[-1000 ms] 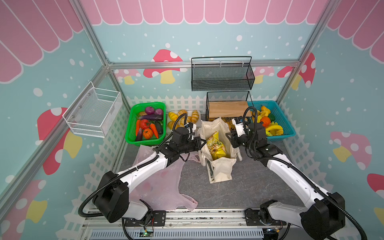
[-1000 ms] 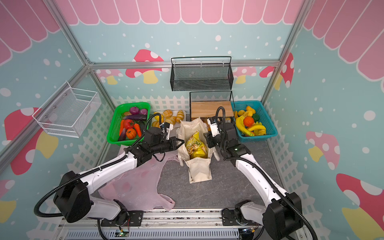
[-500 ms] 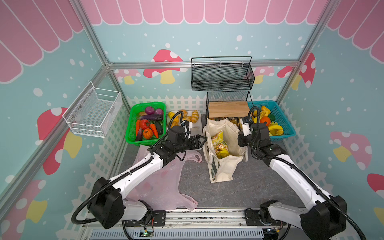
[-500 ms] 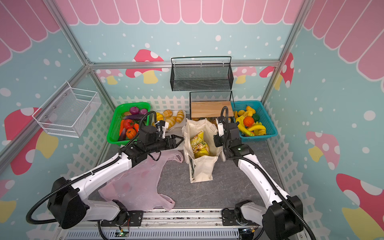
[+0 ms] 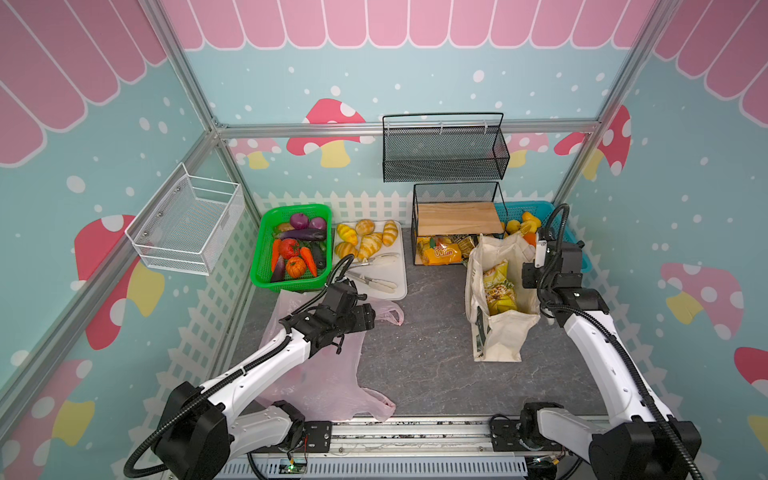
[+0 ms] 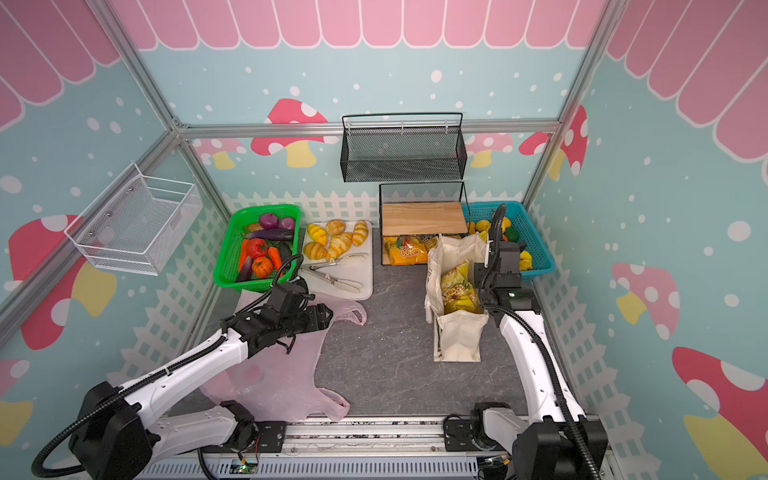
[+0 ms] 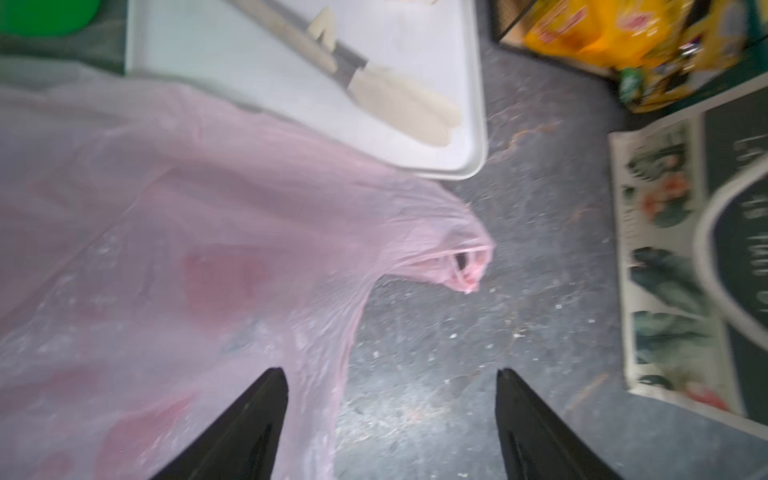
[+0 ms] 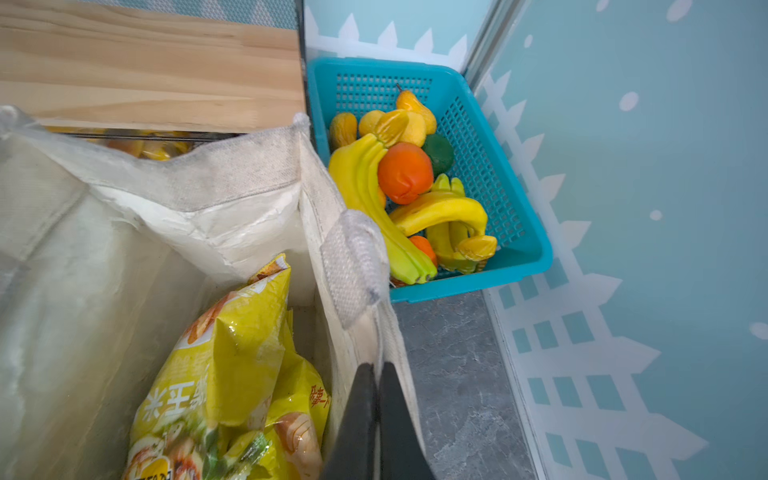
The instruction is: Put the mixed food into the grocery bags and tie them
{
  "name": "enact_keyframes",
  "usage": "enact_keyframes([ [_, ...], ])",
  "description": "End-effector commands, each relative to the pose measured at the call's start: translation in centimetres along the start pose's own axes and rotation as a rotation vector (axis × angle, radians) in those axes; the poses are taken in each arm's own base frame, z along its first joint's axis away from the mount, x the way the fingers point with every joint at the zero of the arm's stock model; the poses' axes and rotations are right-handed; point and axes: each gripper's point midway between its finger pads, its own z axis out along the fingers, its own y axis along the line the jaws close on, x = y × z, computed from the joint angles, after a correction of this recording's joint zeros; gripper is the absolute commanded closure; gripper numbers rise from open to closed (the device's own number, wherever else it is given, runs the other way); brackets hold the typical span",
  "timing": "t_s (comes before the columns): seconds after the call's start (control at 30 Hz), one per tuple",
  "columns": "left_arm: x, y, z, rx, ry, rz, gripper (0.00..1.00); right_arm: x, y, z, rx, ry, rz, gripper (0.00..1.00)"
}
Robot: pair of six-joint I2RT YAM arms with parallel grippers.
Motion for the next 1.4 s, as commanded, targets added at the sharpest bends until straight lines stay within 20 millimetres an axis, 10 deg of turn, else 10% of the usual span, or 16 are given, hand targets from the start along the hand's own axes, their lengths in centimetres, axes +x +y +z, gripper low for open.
enact_keyframes([
  [0.0,2.5,2.0,0.7,-0.126,0.063,0.021,0.2,-0.8,-2.3,0.4,0.093,0.003,-0.007,1.0],
  [0.2,5.0,3.5,1.7,-0.266,0.124,0.118,0.21,-1.6,-2.3,0.6,0.067,-0.03,0.012,0.91],
  [0.43,5.0,3.8,2.9,-0.313,0.127,0.161,0.34,-2.4,-1.5,0.0,0.01,-0.065,0.019,0.49],
  [0.87,5.1,3.0,4.9,-0.307,0.154,0.207,0.6,-5.4,2.3,-4.4,-0.235,-0.225,0.049,0.4],
  [1.07,3.5,0.7,3.5,-0.197,0.086,0.174,0.99,-7.4,8.8,-9.0,-0.536,-0.362,0.026,0.41],
  [1.37,-3.5,-8.8,-7.1,0.395,-0.191,-0.078,1.0,-4.4,21.0,-17.7,-1.193,-0.428,-0.064,0.43],
])
